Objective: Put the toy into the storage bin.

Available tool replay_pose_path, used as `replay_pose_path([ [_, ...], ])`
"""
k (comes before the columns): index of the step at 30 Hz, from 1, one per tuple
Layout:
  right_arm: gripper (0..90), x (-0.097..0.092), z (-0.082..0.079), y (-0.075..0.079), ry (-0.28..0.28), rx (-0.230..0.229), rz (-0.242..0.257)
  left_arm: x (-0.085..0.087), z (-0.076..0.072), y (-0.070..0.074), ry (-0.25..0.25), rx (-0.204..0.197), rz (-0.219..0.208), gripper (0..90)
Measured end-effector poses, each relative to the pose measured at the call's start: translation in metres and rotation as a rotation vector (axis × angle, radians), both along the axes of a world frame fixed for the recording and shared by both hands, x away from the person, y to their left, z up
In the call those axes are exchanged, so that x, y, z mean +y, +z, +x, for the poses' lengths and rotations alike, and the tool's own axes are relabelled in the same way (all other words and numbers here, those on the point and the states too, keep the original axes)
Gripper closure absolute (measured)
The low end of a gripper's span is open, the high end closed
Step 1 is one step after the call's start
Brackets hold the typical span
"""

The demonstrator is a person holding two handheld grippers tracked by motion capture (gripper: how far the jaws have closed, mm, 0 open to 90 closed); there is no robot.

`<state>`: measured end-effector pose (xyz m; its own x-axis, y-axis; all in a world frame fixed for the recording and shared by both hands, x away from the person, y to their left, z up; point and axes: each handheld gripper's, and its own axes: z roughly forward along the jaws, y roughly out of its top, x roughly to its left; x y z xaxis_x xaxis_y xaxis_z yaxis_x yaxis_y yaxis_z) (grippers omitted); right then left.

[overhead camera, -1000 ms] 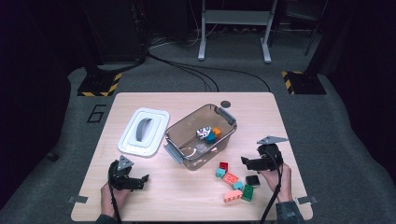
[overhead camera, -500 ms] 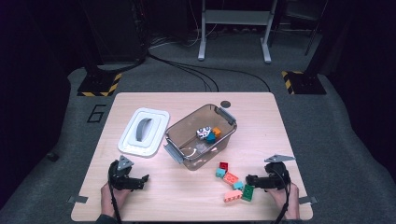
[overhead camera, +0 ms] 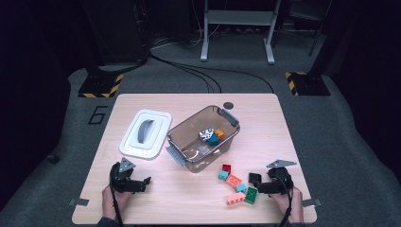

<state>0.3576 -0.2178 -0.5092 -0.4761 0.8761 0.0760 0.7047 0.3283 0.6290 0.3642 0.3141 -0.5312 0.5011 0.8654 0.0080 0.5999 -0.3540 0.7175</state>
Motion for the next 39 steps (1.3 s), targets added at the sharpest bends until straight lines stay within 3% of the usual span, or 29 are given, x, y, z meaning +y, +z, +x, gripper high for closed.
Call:
replay_pose_path([
  [4,22.9,0.008,0.009,0.002,0.053,-0.048,-0.037,0.0,0.0,0.0,0.0,0.0,0.0,0.5],
  [7,28.6,0.012,0.015,0.004,0.07,-0.057,-0.05,0.0,0.0,0.0,0.0,0.0,0.0,0.5],
  [13,45.8,0.027,0.033,0.009,0.122,0.007,-0.118,0.0,0.0,0.0,0.0,0.0,0.0,0.5],
  [19,54.8,0.035,0.034,0.01,0.112,0.039,-0.135,0.0,0.0,0.001,-0.005,0.009,0.005,0.6],
  [26,58.5,0.036,0.038,0.013,0.079,0.055,-0.119,0.0,0.0,0.001,-0.005,0.009,0.004,0.6],
  [32,58.5,0.028,0.039,0.021,0.036,0.004,-0.037,0.0,0.0,0.001,-0.005,0.009,0.005,0.6],
  [39,58.5,0.023,0.04,0.03,0.007,-0.03,0.01,0.0,0.0,0.001,-0.005,0.009,0.004,0.6],
])
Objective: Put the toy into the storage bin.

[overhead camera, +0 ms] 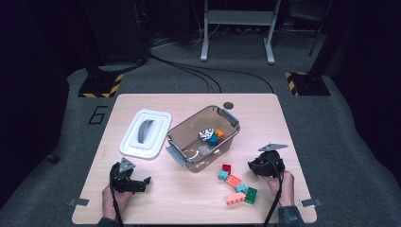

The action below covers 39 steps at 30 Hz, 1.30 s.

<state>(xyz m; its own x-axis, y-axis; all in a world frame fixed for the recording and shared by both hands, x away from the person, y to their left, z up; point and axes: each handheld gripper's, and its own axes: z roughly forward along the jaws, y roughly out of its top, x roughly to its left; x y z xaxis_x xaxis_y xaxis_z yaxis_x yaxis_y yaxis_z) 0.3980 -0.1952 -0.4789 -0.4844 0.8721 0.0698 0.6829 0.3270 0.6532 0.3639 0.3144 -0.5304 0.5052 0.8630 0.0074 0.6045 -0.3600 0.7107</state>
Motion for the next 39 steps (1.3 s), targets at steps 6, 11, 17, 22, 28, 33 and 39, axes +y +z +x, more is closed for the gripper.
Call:
replay_pose_path([
  [6,58.6,-0.005,0.001,0.01,-0.015,-0.036,0.035,0.0,0.0,0.0,0.0,0.0,0.0,0.6],
  [11,58.6,-0.003,0.005,0.018,-0.021,-0.061,0.059,0.0,0.0,0.0,0.0,0.0,0.0,0.6],
  [17,58.6,0.001,0.011,0.025,-0.018,-0.076,0.069,0.0,0.0,0.0,-0.001,0.0,0.001,0.6],
  [22,58.6,0.001,0.016,0.03,-0.026,-0.096,0.078,0.0,0.0,0.0,0.0,0.0,0.001,0.6],
  [28,58.6,0.001,0.023,0.034,-0.025,-0.11,0.087,0.0,0.0,0.0,-0.001,0.0,0.0,0.6],
  [33,58.6,0.002,0.032,0.043,-0.044,-0.144,0.097,0.0,0.0,-0.001,0.001,-0.006,-0.002,0.6],
  [39,58.6,0.006,0.042,0.05,-0.048,-0.157,0.087,0.0,0.0,-0.001,0.004,-0.009,-0.004,0.6],
])
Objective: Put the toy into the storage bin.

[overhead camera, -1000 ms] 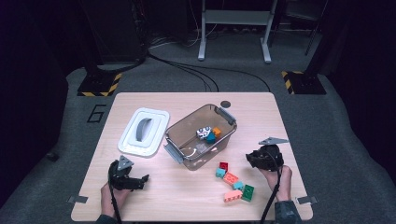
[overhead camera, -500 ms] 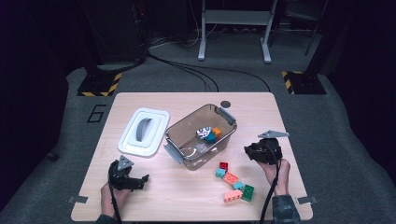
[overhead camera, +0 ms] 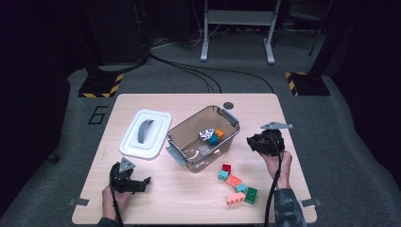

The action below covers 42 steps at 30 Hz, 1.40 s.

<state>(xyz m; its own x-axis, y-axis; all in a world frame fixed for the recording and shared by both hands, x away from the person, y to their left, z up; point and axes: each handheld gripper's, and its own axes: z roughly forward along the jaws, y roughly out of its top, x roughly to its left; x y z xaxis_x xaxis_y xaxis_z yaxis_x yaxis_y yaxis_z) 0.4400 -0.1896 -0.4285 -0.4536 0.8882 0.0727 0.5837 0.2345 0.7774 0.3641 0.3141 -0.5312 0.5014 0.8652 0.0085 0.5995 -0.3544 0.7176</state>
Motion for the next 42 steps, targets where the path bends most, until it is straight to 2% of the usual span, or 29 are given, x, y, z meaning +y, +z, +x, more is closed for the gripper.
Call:
replay_pose_path([
  [4,58.6,0.001,0.006,0.004,-0.004,-0.004,0.002,0.0,0.0,0.0,0.001,0.0,0.0,0.6],
  [19,58.6,0.008,0.029,0.022,-0.033,-0.071,-0.01,0.0,0.0,0.0,0.001,-0.001,0.001,0.6],
  [33,58.6,0.017,0.045,0.04,-0.027,-0.114,-0.006,0.0,0.0,0.0,0.0,0.0,0.001,0.6],
  [42,58.6,0.043,0.048,0.055,0.021,-0.152,0.002,0.0,0.0,0.0,0.001,-0.002,0.0,0.6],
])
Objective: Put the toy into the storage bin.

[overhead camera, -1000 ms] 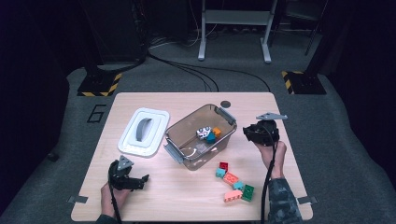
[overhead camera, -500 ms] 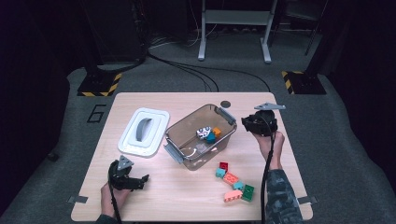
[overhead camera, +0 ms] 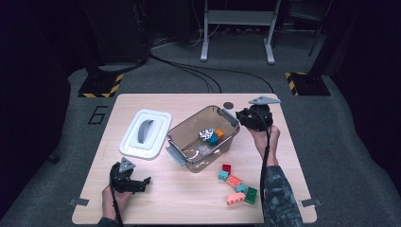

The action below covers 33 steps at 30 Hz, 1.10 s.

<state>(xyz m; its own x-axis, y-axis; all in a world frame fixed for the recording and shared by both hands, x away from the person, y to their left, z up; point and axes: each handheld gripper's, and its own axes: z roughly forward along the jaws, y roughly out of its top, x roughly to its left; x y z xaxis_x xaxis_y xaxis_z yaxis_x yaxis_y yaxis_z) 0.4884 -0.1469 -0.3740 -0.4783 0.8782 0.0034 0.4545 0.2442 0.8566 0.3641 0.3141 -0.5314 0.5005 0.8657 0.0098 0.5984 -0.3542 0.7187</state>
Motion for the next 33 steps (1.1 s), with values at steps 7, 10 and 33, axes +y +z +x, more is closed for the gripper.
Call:
replay_pose_path([
  [7,58.6,0.018,-0.003,-0.003,0.04,0.005,0.023,0.0,0.0,0.001,-0.006,0.009,0.004,0.6],
  [10,58.5,0.031,-0.008,-0.007,0.074,0.007,0.021,0.0,0.0,0.0,0.002,-0.004,-0.001,0.6],
  [33,58.3,0.058,-0.029,-0.03,0.165,0.089,-0.028,0.0,0.0,0.0,-0.003,0.003,0.002,0.6],
])
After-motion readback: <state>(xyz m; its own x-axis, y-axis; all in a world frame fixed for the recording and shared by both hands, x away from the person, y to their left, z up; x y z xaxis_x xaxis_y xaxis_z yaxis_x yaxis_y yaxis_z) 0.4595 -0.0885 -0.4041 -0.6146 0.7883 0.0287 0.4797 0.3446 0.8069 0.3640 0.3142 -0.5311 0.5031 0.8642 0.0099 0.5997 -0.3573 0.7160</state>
